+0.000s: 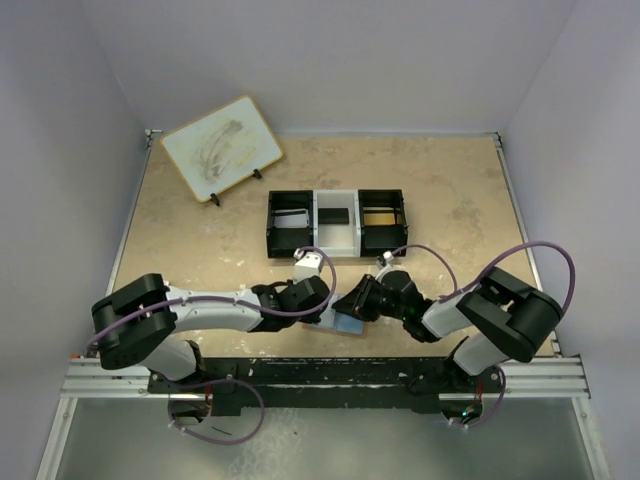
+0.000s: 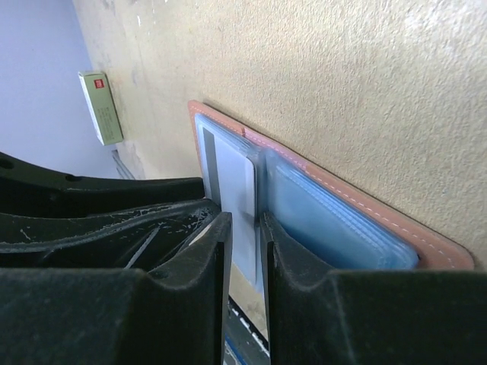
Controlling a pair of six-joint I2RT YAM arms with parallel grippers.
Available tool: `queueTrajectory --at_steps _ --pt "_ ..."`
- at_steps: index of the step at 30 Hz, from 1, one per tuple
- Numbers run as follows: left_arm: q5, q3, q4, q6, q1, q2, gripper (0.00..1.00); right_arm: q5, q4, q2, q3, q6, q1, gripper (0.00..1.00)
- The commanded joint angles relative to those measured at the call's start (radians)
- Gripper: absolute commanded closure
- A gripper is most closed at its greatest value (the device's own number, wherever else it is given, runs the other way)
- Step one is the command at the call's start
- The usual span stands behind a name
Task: Take the credit cards out of the card holder
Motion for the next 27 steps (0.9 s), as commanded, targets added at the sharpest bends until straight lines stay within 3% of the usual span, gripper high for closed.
queueTrajectory --at_steps 1,4,9,14,25,27 --pt "0.029 -0.009 -0.011 -0.024 -0.023 0.030 0.81 -0.020 0.044 0.037 0.024 -0.043 -0.001 0.76" --pt "0.025 0.000 -0.014 -0.022 -0.029 0.051 0.88 -0.045 0.035 0.035 0.033 -0.063 -0.001 0.78" --pt "0.007 0.005 -0.030 -0.028 -0.040 0.059 0.94 -0.063 0.034 -0.016 0.030 -0.100 -0.001 1.00" --pt "-0.040 0.000 -0.080 -0.057 -0.041 0.059 0.97 -0.012 -0.171 -0.157 0.054 -0.161 -0.012 1.00" --pt "-0.057 -0.013 -0.073 -0.074 -0.041 0.069 0.98 -0.052 -0.368 -0.327 0.016 -0.230 -0.101 1.00" --pt "-0.053 -0.013 -0.068 -0.072 -0.041 0.071 0.98 -0.066 -0.359 -0.320 0.013 -0.223 -0.102 0.92"
